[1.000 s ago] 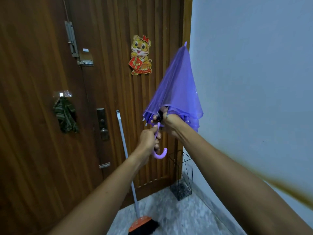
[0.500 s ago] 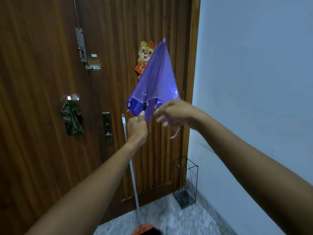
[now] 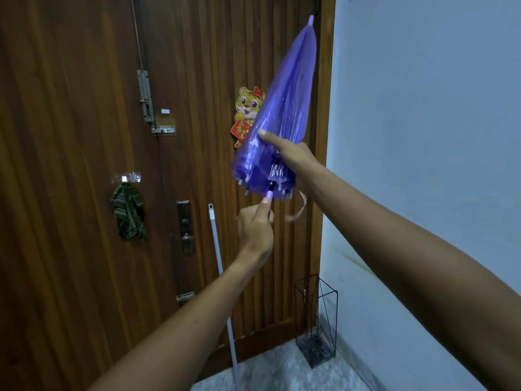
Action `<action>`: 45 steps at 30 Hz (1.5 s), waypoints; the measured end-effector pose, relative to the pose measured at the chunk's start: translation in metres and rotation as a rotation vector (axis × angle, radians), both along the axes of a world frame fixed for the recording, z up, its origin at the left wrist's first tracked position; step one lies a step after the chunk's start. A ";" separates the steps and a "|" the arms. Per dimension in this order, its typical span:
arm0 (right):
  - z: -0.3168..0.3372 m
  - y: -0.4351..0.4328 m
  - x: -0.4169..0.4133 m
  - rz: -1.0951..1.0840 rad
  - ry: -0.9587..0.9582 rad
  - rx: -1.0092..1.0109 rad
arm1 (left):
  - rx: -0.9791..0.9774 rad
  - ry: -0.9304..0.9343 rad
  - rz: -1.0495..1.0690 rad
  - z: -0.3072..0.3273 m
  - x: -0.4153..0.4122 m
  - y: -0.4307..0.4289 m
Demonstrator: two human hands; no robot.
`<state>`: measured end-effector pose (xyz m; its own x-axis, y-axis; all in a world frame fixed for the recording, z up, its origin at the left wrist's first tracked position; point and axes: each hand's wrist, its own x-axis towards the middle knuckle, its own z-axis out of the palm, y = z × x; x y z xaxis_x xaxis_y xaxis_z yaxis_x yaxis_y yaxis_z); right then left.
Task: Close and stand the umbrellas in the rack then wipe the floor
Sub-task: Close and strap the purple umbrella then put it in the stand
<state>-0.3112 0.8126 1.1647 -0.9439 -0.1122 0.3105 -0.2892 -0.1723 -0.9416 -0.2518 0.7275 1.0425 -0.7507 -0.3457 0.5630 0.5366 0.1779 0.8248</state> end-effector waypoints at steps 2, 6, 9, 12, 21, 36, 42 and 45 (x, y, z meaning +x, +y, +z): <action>-0.007 -0.006 -0.008 -0.148 0.062 -0.015 | -0.014 -0.009 -0.009 -0.002 -0.001 -0.003; -0.018 -0.003 -0.023 -0.258 0.140 0.159 | -0.434 -0.041 0.211 -0.006 0.010 -0.018; -0.032 0.004 -0.020 -0.281 0.209 0.253 | -0.562 0.089 0.552 0.003 0.027 -0.028; -0.049 0.008 -0.016 -0.302 0.310 0.372 | -0.423 0.113 0.506 0.023 0.024 -0.037; -0.089 -0.020 0.035 -0.185 0.529 0.535 | 0.279 -0.252 -0.173 0.085 -0.006 -0.041; -0.039 -0.009 0.012 0.253 0.366 0.789 | 0.499 -0.152 -0.541 0.060 -0.015 -0.079; -0.061 -0.016 0.010 0.189 0.440 0.752 | -0.012 -0.259 -0.335 0.058 0.004 -0.077; -0.059 -0.004 0.005 0.100 0.449 0.857 | -0.549 -0.416 0.292 0.057 0.020 -0.076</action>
